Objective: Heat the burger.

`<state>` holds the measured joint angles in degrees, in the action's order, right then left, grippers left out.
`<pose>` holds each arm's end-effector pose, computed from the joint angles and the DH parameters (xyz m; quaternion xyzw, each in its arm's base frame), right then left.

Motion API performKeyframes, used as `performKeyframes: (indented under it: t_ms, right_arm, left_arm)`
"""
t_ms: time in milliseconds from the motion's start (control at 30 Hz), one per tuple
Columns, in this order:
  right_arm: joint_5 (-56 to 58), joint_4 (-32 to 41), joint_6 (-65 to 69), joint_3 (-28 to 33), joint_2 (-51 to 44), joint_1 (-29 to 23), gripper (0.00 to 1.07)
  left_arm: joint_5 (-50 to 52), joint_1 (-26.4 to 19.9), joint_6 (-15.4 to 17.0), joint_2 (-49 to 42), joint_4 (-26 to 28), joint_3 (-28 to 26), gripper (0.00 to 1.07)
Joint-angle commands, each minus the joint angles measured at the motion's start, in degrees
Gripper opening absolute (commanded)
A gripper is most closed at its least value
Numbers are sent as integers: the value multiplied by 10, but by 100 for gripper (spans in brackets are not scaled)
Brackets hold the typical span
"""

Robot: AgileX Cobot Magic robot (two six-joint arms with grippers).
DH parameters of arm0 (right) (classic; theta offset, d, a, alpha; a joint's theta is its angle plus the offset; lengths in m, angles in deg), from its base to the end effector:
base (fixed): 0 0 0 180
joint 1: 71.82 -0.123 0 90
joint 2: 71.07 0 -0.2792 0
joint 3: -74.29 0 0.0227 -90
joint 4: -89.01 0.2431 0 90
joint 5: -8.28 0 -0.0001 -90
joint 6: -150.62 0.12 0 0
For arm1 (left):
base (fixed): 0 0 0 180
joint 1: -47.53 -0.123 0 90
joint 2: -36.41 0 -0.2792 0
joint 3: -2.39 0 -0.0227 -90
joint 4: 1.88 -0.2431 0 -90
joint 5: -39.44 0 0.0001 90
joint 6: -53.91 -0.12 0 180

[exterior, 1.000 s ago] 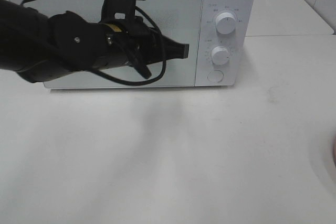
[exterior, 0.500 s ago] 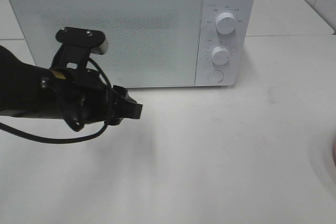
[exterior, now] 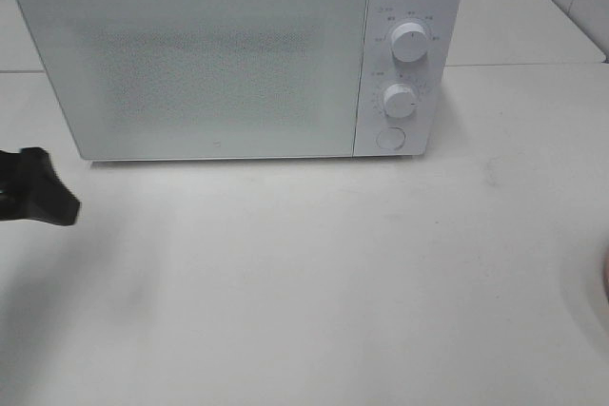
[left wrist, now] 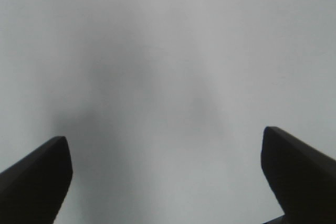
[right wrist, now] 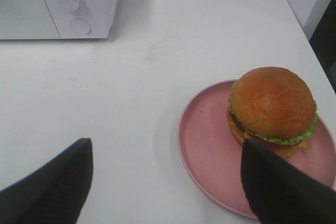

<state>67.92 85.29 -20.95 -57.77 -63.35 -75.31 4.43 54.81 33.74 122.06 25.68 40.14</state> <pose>0.0200 -0.0055 0.2652 0.0375 0.8435 0.0233 0.5353 0.2366 -0.0624 0.1814 0.0651 0.9662 -0.1493 0.1999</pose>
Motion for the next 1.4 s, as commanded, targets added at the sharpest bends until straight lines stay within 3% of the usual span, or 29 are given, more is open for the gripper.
performKeyframes:
  t_ms: [33, 100, 200, 533, 667, 733, 767, 800, 833, 900, 933, 1167, 1400]
  right_arm:
    - [-1, 1, -3, 1, -15, 5, 75]
    - [-1, 1, -3, 1, -15, 5, 75]
    - [-1, 1, -3, 1, -15, 5, 75]
    - [-1, 1, -3, 1, -15, 5, 75]
    - [-1, 1, -3, 1, -15, 5, 75]
    - [-1, 1, -3, 1, -15, 5, 75]
    - [-1, 1, -3, 1, -15, 5, 75]
    - [-1, 1, -3, 1, -15, 5, 75]
    - [-1, 1, -3, 1, -15, 5, 75]
    - [-1, 1, -3, 1, -15, 5, 75]
    - [-1, 1, -3, 1, -15, 5, 75]
    - [-1, 1, -3, 1, -15, 5, 75]
    - [-1, 1, -3, 1, -15, 5, 75]
  left_arm:
    - [-49, -45, 28, -38, -39, 1, 90]
    - [-82, -93, 56, -81, -61, 1, 90]
    - [-114, -119, 66, -123, -78, 1, 90]
    - [-204, -121, 105, -252, -138, 1, 90]
    - [-245, -121, 155, -321, -187, 1, 90]
    - [-252, -121, 164, -333, -200, 1, 90]
    - [-265, -121, 195, -364, -230, 6, 90]
    - [-265, -121, 195, -364, -230, 6, 90]
    - [-270, -121, 227, -396, -256, 17, 90]
    - [-273, -121, 238, -409, -262, 23, 90]
    - [-274, -121, 260, -437, -276, 41, 90]
    - [-280, -121, 258, -489, -269, 84, 90]
    - [-275, -118, 224, -553, -257, 89, 90]
